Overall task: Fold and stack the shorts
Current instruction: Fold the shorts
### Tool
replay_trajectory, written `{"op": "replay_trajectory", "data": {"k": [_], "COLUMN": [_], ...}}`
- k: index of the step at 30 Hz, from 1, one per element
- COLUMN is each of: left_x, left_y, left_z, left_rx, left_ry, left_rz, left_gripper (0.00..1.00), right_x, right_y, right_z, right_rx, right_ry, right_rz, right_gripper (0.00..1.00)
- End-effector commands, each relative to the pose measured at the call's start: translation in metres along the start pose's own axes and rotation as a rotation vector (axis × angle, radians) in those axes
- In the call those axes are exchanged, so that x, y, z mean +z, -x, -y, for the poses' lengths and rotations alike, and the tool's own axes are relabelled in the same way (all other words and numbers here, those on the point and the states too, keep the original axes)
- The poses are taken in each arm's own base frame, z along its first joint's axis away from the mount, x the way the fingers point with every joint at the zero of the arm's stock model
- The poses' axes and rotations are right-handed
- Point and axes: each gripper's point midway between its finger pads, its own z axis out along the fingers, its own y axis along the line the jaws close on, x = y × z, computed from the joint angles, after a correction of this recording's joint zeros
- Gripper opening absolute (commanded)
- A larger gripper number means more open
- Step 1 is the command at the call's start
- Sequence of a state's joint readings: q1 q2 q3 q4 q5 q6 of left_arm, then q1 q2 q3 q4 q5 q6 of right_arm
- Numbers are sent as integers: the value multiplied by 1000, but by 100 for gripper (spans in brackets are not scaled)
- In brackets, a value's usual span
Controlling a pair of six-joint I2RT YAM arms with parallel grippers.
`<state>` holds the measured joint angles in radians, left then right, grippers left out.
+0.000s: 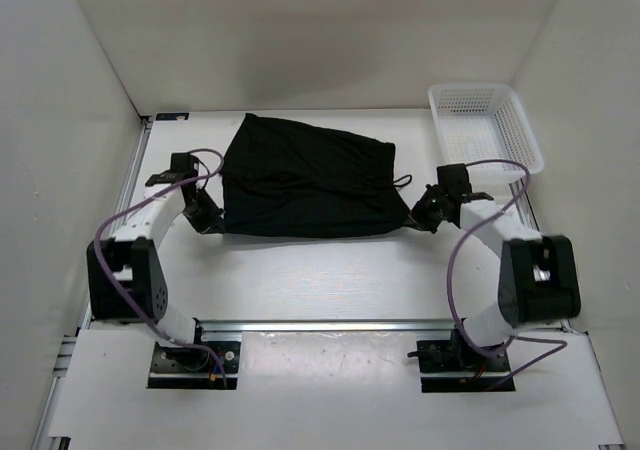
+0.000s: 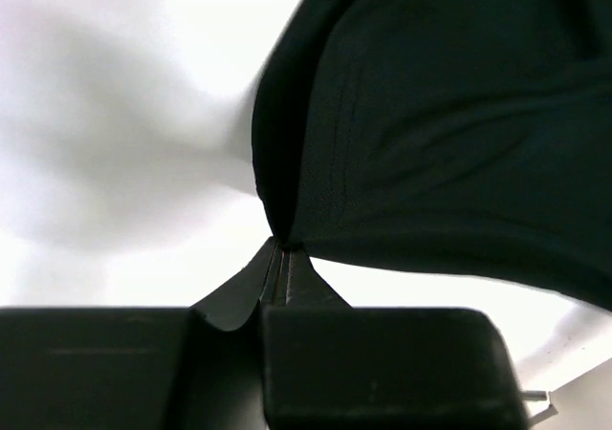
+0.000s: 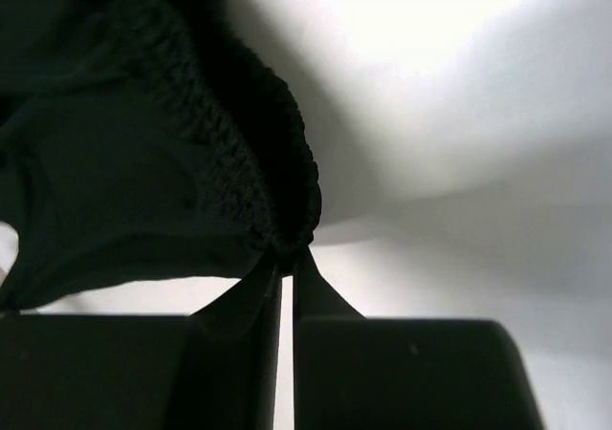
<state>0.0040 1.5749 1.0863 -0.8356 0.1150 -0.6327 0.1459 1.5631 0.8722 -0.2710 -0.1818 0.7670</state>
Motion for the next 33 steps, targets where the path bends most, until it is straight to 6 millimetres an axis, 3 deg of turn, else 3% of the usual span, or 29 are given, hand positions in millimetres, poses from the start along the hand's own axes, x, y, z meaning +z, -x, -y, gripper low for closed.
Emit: {"op": "replay_trajectory", "data": {"k": [1,4,6,7,10,13,15,17,18,20,21,23,24,25,29,30,31,32,33], "left_x": [-37,-56,-56,-62,-70,-92,-116,-122,-139,-139,-160,-160,-179,-181,-169,-139,-150,-142,-105], "left_y": [-8,-22,-38,-42,-52,-43,-25,-11,7,28,46,67,84,90,132,140,157,164,176], "left_z": [-12,-20,-31,-27,-28,-22,-9,1,14,28,44,61,77,88,131,142,159,170,177], "left_rx": [-24,-34,-67,-63,-79,-86,-62,-50,-35,-21,-18,2,3,13,29,39,40,48,48], "left_ry": [-22,-40,-22,-40,-36,-61,-100,-94,-120,-101,-140,-119,-161,-173,-191,-169,-207,-213,-179], "left_rz": [94,132,105,117,113,174,244,253,306,317,365,385,435,441,461,412,455,456,417], "left_gripper": [10,10,10,10,10,10,10,10,10,10,10,10,10,10,10,10,10,10,10], "right_x": [-32,-57,-72,-81,-100,-120,-129,-133,-136,-138,-138,-138,-137,-136,-124,-111,-114,-100,-96], "right_y": [-27,-41,-59,-70,-81,-88,-87,-83,-75,-66,-55,-42,-26,-17,24,31,48,55,67], "right_z": [24,31,42,47,51,57,58,55,51,47,39,32,22,17,-8,-6,-22,-22,-21], "right_rx": [-52,-71,-69,-75,-71,-63,-64,-57,-59,-60,-62,-63,-76,-77,-88,-91,-96,-92,-82], "right_ry": [-75,-57,-62,-65,-49,-64,-74,-73,-81,-94,-95,-108,-109,-112,-141,-181,-159,-193,-217], "right_rz": [-24,-3,-9,-20,-2,21,39,54,77,96,115,138,164,176,218,191,228,209,225], "right_gripper": [0,0,0,0,0,0,0,0,0,0,0,0,0,0,0,0,0,0,0]}}
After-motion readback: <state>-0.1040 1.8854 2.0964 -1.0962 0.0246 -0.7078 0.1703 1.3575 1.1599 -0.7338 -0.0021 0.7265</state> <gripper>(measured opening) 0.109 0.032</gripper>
